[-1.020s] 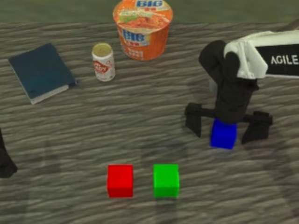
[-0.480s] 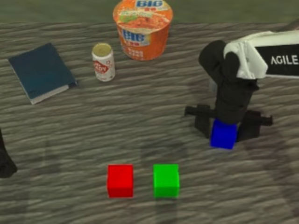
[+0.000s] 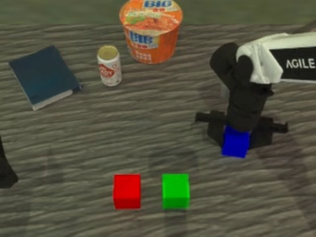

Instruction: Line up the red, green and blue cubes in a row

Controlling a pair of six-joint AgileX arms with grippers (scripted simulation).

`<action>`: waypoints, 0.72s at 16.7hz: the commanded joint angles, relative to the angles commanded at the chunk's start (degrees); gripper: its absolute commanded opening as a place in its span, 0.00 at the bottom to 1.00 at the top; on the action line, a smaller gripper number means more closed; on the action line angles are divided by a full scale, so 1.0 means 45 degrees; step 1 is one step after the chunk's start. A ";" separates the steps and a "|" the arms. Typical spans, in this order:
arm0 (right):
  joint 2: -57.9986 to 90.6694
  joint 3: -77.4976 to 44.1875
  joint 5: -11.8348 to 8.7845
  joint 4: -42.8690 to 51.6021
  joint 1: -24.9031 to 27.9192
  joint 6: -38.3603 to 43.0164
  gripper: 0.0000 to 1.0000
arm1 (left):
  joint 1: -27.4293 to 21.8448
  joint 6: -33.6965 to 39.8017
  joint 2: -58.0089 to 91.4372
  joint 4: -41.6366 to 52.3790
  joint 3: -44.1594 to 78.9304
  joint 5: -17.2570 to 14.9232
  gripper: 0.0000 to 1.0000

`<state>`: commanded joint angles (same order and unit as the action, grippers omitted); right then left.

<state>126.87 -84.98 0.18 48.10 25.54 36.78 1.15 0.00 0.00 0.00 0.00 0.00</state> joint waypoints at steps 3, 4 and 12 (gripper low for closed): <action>0.0000 0.0000 0.0000 0.0000 0.0000 0.0000 0.00 | 0.0000 0.0000 0.0000 0.0000 0.0000 0.0000 1.00; 0.0000 0.0000 0.0000 0.0000 0.0000 0.0000 0.00 | 0.0000 0.0000 0.0000 0.0000 0.0000 0.0000 1.00; -0.0803 -0.1161 0.0030 0.2050 0.0047 -0.0008 0.00 | 0.0000 0.0000 0.0000 0.0000 0.0000 0.0000 1.00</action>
<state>123.26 -90.20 0.32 57.33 25.75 36.75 1.15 0.00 0.00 0.00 0.00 0.00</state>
